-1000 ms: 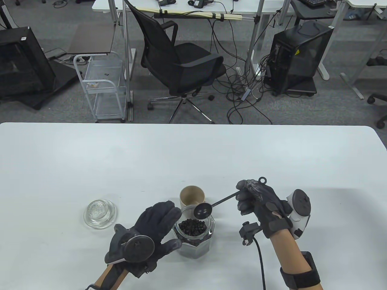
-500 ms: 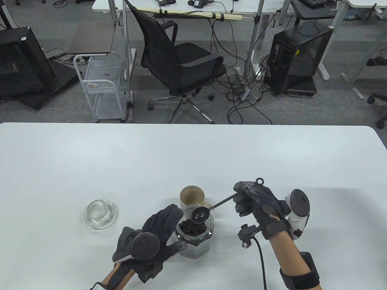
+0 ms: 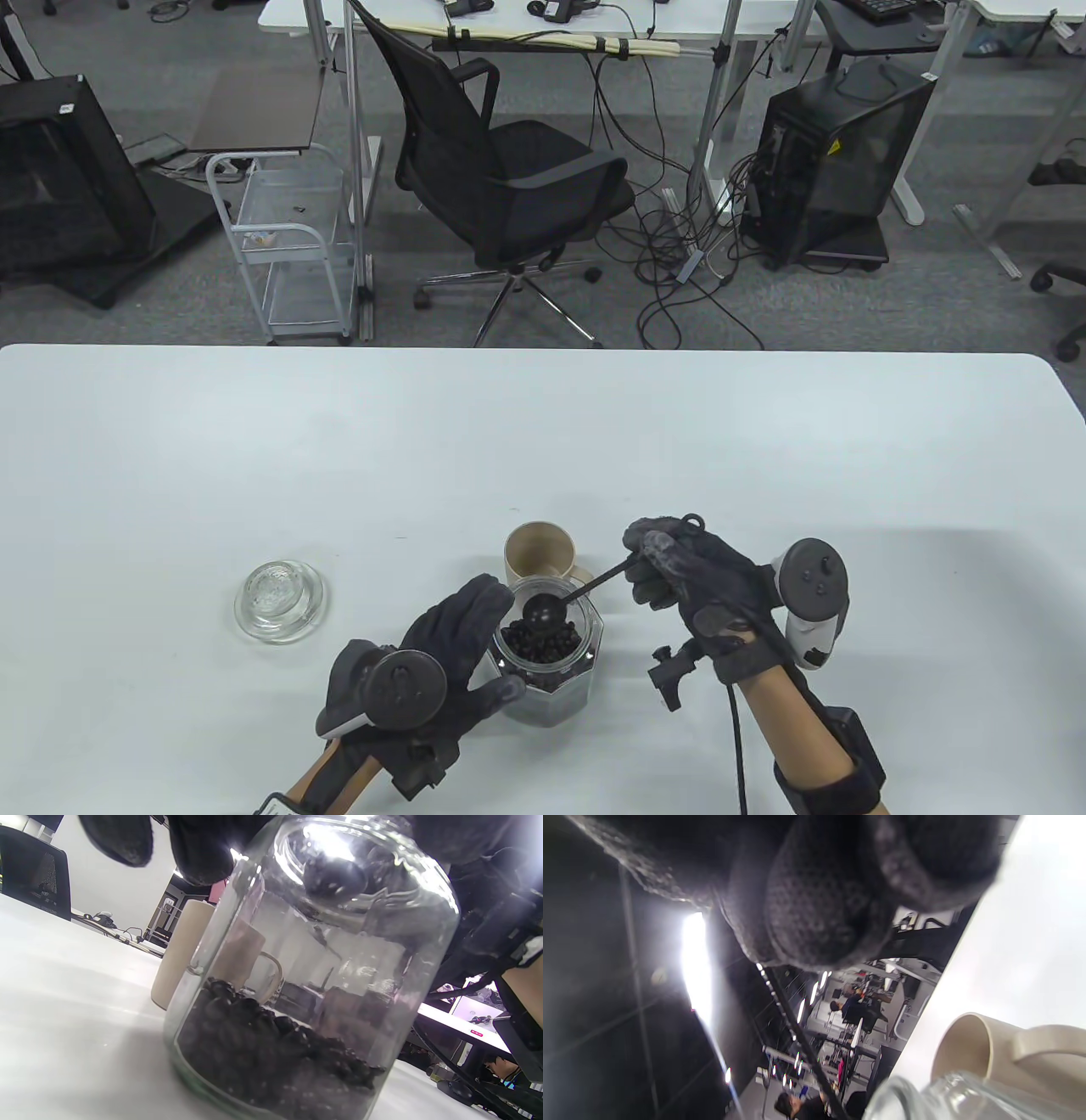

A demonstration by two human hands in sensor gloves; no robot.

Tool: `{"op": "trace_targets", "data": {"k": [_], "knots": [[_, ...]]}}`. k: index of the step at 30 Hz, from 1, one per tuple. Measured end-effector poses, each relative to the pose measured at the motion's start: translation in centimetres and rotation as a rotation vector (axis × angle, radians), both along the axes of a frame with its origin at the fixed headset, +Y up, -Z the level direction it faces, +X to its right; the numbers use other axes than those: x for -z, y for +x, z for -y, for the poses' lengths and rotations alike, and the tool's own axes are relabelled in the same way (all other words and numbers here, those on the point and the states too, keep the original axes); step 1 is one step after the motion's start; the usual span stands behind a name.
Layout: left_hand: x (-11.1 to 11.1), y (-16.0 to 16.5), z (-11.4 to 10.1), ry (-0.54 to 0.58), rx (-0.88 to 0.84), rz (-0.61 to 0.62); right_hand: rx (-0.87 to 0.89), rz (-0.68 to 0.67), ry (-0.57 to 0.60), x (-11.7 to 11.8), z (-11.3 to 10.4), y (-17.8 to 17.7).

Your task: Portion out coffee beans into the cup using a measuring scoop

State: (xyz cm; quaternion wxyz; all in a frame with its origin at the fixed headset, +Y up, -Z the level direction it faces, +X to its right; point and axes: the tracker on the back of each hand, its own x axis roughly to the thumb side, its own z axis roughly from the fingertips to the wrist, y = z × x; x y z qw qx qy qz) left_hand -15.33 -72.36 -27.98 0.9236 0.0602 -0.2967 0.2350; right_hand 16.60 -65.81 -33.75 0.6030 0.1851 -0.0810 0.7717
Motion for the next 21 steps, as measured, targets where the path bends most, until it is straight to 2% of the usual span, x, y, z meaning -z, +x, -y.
{"op": "trace_targets", "data": {"k": [3, 10, 14, 21], "knots": [[0.0, 0.0, 0.0, -0.004, 0.000, 0.001, -0.156, -0.035, 0.102, -0.8, -0.7, -1.7], [0.1, 0.0, -0.1, -0.015, -0.008, 0.001, -0.453, -0.111, 0.205, -2.1, -0.9, -5.1], [0.0, 0.0, -0.1, -0.020, -0.010, 0.000, -0.509, -0.141, 0.206, -2.4, -0.7, -6.2], [0.0, 0.1, 0.0, -0.016, -0.009, -0.001, -0.485, -0.135, 0.068, -2.3, 0.0, -6.5]]}}
